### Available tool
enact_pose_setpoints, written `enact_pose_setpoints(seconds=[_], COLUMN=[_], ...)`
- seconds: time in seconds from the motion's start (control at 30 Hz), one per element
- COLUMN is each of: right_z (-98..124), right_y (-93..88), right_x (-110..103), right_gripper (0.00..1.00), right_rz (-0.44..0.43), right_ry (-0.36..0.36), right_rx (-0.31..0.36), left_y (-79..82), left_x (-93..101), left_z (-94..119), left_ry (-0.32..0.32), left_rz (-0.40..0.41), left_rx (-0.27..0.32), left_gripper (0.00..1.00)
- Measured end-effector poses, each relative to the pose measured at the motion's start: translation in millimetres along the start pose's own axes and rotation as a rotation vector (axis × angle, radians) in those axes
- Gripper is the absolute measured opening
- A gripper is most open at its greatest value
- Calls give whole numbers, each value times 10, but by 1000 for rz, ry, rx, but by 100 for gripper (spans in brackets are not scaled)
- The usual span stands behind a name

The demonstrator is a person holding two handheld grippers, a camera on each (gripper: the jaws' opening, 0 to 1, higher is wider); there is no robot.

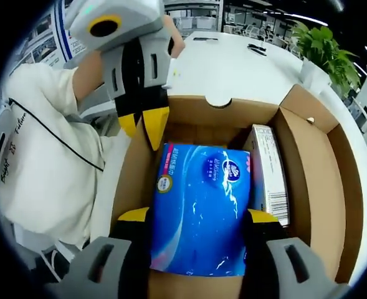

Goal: Operate the shoe box by opening the lid, removing the specified soft item, and placing it in the target area until the item is outside and the box remains undamaged.

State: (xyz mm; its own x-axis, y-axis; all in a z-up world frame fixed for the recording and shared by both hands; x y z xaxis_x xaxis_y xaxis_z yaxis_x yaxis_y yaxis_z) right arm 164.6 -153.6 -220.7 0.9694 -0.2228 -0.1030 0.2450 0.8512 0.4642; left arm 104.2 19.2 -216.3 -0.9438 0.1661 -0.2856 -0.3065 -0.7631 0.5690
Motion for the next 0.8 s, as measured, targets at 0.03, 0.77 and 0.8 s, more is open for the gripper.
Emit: enact_pose_setpoints(seconds=[0.03, 0.77, 0.8], right_z=[26, 288, 283], right_y=[-25, -417, -417], right_x=[6, 40, 37], right_gripper=[60, 61, 61], right_rz=[3, 5, -1], right_ry=[-9, -80, -79], right_rx=[-31, -295, -292], left_y=[0, -1, -1], left_x=[0, -2, -2], left_z=[0, -1, -2], left_ry=[0, 1, 1], left_rz=[0, 3, 3], left_rx=[0, 1, 1], left_gripper=[4, 4, 4])
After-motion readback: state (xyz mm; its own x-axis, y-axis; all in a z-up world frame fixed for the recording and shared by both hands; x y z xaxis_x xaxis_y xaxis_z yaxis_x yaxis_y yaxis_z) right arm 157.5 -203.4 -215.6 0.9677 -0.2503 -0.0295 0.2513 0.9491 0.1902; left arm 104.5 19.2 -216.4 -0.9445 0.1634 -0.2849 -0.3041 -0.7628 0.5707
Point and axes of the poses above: the point that each gripper's makers call its tool centre point, and the gripper's own axes: z roughly backward along the fingers, x roughly to its right, y roughly out of its top, the point moved 10 cm from there along z, roughly backward along the fingers, and after that the axes turned 15 degrees about -z, right-handed, at the moved point
